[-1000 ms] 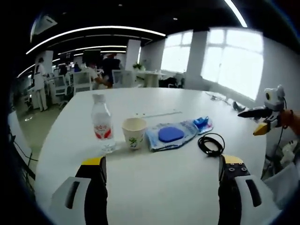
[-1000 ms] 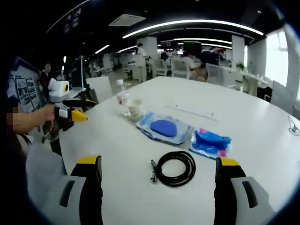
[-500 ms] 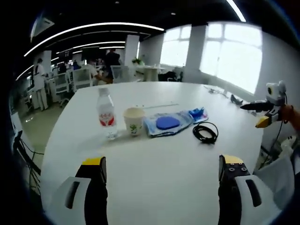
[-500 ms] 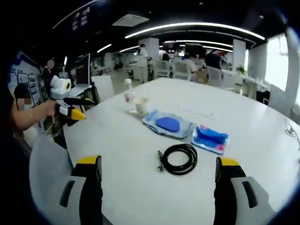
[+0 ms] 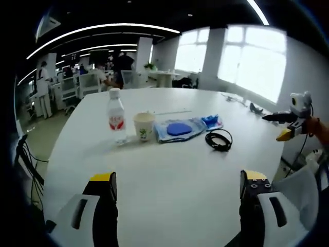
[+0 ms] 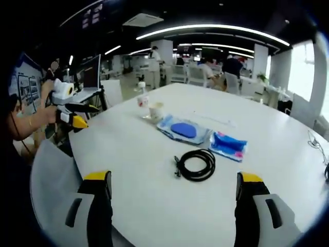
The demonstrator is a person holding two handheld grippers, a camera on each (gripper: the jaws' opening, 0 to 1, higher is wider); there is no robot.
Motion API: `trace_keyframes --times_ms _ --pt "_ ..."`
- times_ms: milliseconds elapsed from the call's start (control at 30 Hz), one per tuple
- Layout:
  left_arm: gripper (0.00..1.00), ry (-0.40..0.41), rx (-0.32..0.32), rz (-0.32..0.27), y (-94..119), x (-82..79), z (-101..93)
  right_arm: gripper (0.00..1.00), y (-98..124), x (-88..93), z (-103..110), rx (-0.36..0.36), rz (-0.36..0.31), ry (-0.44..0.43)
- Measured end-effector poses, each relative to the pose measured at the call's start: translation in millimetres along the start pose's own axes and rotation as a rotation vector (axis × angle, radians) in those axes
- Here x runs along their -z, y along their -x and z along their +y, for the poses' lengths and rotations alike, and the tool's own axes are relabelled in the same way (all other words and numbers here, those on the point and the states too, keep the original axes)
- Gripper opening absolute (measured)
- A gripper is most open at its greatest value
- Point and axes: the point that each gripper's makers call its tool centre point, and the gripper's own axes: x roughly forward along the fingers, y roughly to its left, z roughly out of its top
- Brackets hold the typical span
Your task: Arrange the tabletop items into an orderly group along one side of the table until the central work area is clear of visible clutter.
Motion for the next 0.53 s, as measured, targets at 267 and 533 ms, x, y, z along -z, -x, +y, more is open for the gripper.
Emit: trace_keyframes --times_ms 267,533 --pt "1.0 -0.013 -0.018 -0.001 4.3 -1.5 5.6 1.0 4.9 1.5 2.7 0.015 -0.018 -0.011" --pt "1.0 0.0 -0.007 -0.014 6.2 -1.6 3.4 0.99 4.5 7.1 9.2 0.02 0.0 -0.005"
